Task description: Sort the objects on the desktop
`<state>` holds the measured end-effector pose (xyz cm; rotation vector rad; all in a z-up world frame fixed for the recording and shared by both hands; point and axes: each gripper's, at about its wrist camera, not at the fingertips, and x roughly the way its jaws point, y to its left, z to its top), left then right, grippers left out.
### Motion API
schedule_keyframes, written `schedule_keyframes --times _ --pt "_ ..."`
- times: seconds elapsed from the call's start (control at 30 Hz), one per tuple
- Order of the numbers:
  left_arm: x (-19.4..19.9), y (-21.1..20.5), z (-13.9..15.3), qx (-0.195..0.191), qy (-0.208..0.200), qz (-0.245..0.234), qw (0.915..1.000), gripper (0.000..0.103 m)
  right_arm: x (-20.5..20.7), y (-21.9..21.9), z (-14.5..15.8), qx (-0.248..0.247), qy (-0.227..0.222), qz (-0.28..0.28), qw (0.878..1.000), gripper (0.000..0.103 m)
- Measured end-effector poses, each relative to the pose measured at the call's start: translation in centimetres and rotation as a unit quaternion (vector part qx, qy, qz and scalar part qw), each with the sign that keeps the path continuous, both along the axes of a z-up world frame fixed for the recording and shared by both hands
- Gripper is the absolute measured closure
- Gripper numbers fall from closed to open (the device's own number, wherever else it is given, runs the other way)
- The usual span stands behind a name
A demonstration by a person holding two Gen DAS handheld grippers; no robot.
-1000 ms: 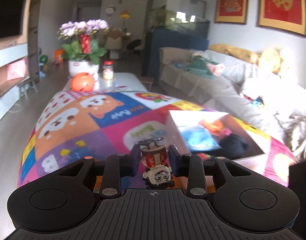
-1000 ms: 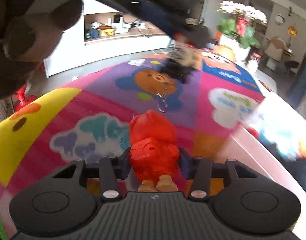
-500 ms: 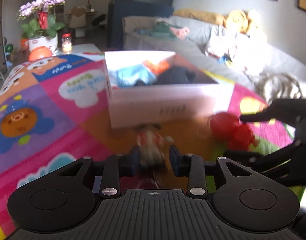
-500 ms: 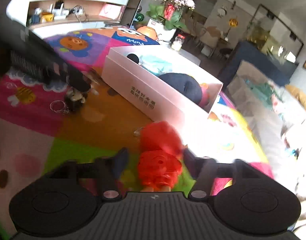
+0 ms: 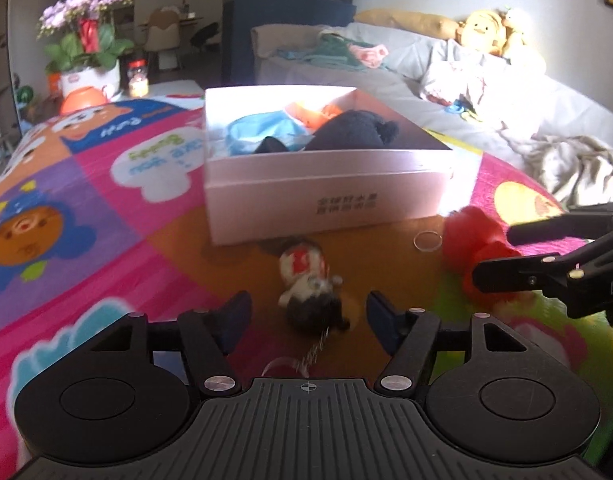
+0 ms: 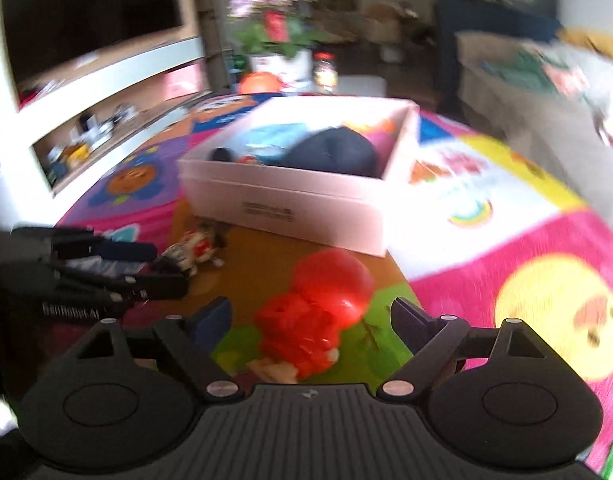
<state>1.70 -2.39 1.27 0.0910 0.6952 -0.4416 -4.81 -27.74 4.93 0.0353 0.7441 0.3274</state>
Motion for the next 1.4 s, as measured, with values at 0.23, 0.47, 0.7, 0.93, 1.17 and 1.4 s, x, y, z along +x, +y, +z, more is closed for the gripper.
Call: schedule_keyframes --times 0.23,0.47,0.7,0.93,1.17,1.4 --pt "-0.3 -0.7 -0.1 0.026 -0.014 -0.005 0.9995 0.066 2.1 0.0 -1.7 0.034 0.048 -0.045 0.997 0.03" --pt "-4.0 0.1 1.3 0.043 -0.038 -0.018 0.9982 0.066 0.0 1.3 -0.9 -0.024 0.032 0.016 0.999 0.054" --pt "-5.7 0.8 6.1 0.025 -0.115 -0.009 0.993 0.068 -2.7 -0.6 4.8 0.022 -0.031 0.029 0.999 0.054" --pt "-1.0 -1.5 11.1 0.009 -0.193 -0.008 0.9811 0.068 -4.0 -2.1 11.3 0.033 -0.135 0.03 0.99 0.054" --pt "7.2 -3.8 13.1 -0.024 -0.214 0.001 0.9765 0.042 -1.7 -3.5 12.3 0.024 -0.154 0.003 0.988 0.054" --pt "5.7 2.1 7.2 -0.035 -0.116 0.079 0.9896 0.023 2.3 -4.3 11.8 0.025 -0.131 -0.006 0.991 0.054"
